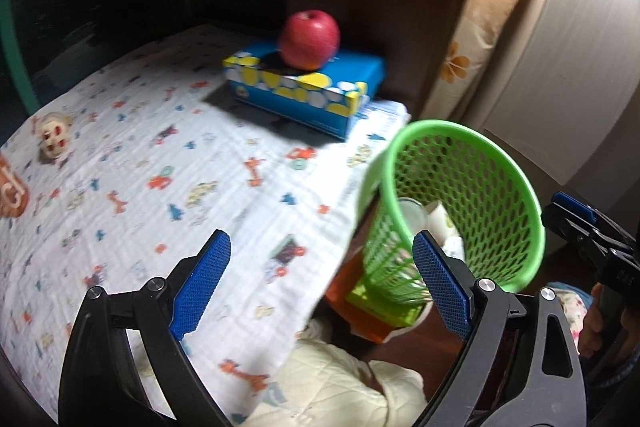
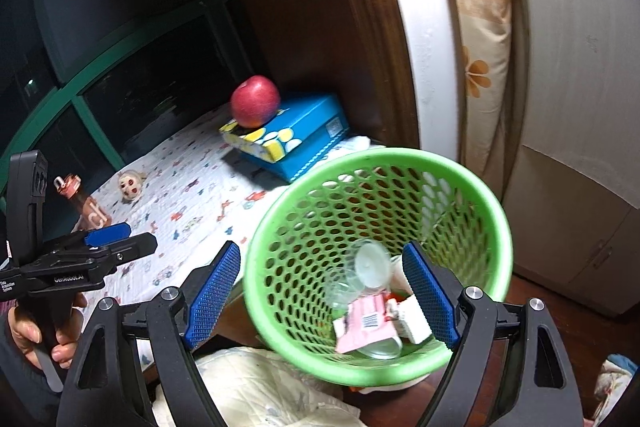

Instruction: Collect trash

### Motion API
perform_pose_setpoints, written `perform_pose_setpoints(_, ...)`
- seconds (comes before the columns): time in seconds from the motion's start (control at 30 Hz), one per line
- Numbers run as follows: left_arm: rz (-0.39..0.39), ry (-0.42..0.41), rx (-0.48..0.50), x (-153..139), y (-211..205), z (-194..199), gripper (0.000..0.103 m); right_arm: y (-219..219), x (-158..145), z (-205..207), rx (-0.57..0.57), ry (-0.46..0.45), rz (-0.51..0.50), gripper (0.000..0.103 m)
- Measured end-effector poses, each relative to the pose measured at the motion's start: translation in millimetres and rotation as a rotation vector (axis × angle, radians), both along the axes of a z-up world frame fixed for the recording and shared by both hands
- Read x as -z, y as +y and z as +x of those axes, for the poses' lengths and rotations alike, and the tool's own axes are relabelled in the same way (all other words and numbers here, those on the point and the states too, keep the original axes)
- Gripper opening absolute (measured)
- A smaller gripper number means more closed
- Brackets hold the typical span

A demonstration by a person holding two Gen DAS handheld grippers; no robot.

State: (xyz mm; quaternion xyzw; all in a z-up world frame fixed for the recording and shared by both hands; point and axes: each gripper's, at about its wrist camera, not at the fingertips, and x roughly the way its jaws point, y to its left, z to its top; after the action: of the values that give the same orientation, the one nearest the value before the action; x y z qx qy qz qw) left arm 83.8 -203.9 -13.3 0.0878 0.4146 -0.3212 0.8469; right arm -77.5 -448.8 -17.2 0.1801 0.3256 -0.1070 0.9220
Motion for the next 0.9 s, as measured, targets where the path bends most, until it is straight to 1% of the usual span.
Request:
perform_pose_setpoints(0.2, -0.006, -0.041, -0.137, -9.0, 52.3, 8.7, 0.091, 34.0, -1.3, 22.6, -0.085, -0.002, 0.01, 0.08)
perform_pose_setpoints(0.43, 0.034, -0.114, -0.304, -11.4, 106.2, 14.1, 0.092, 79.6, -2.2, 46.6, -0.186, 0.0, 0.003, 0.083)
perform_pose_setpoints(0.67, 0.066, -0.166, -0.417, -13.1, 134.7, 1.4, 0.092, 122.7, -3.8, 64.7, -0.258, -0.003, -0.01, 0.085)
perform_pose_setpoints(0.9, 0.084, -0.205, -0.514, -15.6, 168.2, -9.6, 0.094, 147.6, -5.0, 74.0, -0.287, 0.001, -0.054, 0.086)
